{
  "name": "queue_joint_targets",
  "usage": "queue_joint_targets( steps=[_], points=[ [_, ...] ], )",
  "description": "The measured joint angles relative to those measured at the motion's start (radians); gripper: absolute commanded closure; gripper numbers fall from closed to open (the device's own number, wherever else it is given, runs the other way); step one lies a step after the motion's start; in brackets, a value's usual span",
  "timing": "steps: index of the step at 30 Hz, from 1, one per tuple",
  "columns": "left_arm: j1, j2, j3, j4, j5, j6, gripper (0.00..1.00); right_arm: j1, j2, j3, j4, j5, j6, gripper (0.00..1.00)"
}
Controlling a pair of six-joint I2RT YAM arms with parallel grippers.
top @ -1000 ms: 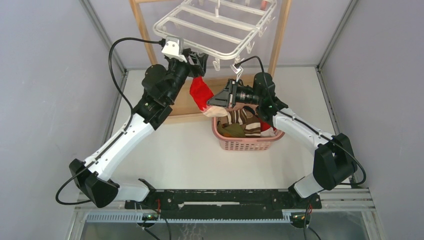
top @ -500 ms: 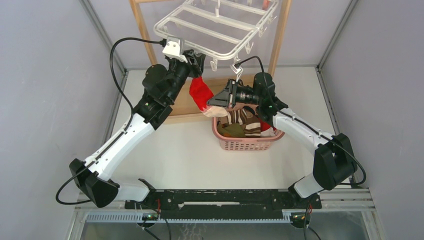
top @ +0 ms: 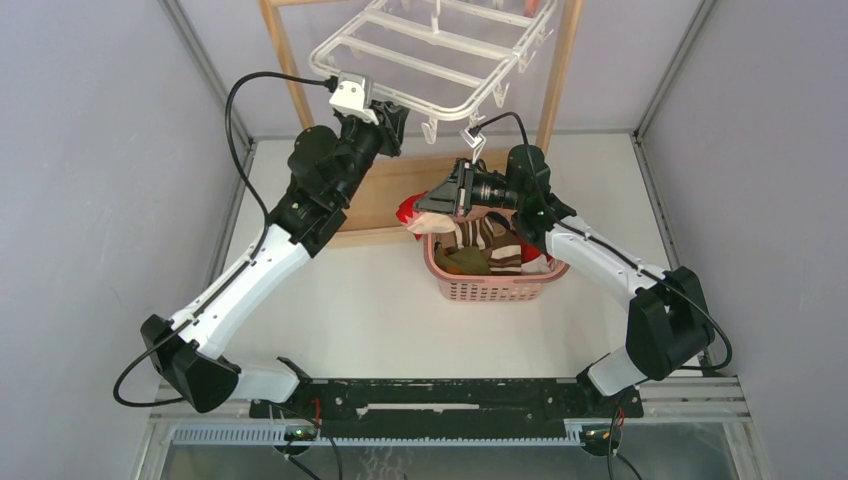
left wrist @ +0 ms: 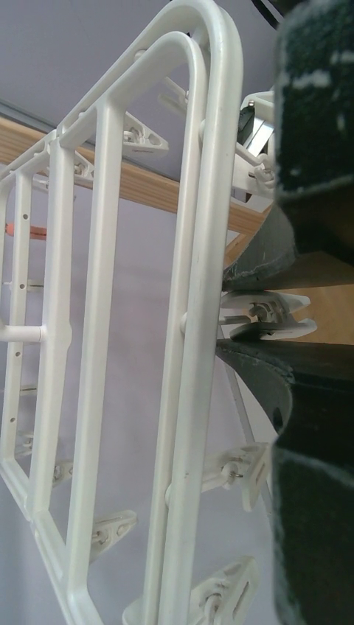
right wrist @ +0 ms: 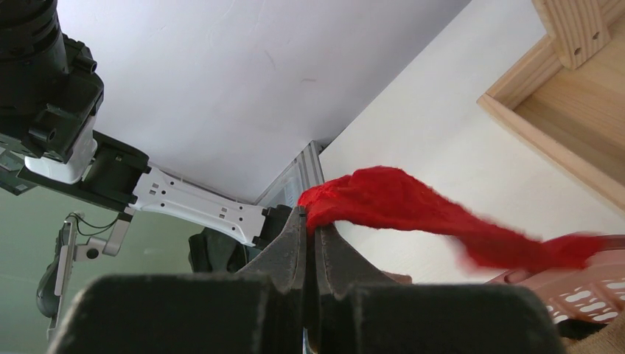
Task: Remove the socks clipped to the hanger
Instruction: Remove the sock from the hanger.
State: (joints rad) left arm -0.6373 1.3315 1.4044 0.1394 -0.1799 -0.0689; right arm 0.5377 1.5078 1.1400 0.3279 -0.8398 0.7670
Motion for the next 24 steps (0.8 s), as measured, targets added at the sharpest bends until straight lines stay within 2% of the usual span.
queue_joint_targets(
  steps=[4,10,15,20,21,23,24],
  points=[
    [0.0,0.0,0.0,-0.001,0.0,0.0,0.75,0.0,0.0,0.0,0.0,0.0,0.0,1.0],
    [0.0,0.0,0.0,-0.006,-0.001,0.002,0.48,0.0,0.0,0.0,0.0,0.0,0.0,1.0],
    [0.0,-0.004,0.0,-0.013,0.0,0.001,0.34,0.0,0.0,0.0,-0.004,0.0,-0.001,1.0],
    [0.0,-0.024,-0.002,-0.016,-0.001,0.001,0.25,0.002,-0.001,0.0,-0.011,0.0,-0.002,1.0],
    [0.0,-0.029,-0.003,-0.015,-0.001,0.0,0.21,0.003,-0.001,0.0,-0.011,0.0,-0.002,1.0],
    [0.0,-0.041,-0.006,-0.015,-0.002,0.0,0.02,0.004,-0.002,0.0,-0.012,0.001,-0.003,1.0],
    [0.0,-0.049,-0.012,-0.014,-0.002,0.003,0.0,0.006,-0.003,0.0,-0.013,0.001,-0.003,1.0]
  ],
)
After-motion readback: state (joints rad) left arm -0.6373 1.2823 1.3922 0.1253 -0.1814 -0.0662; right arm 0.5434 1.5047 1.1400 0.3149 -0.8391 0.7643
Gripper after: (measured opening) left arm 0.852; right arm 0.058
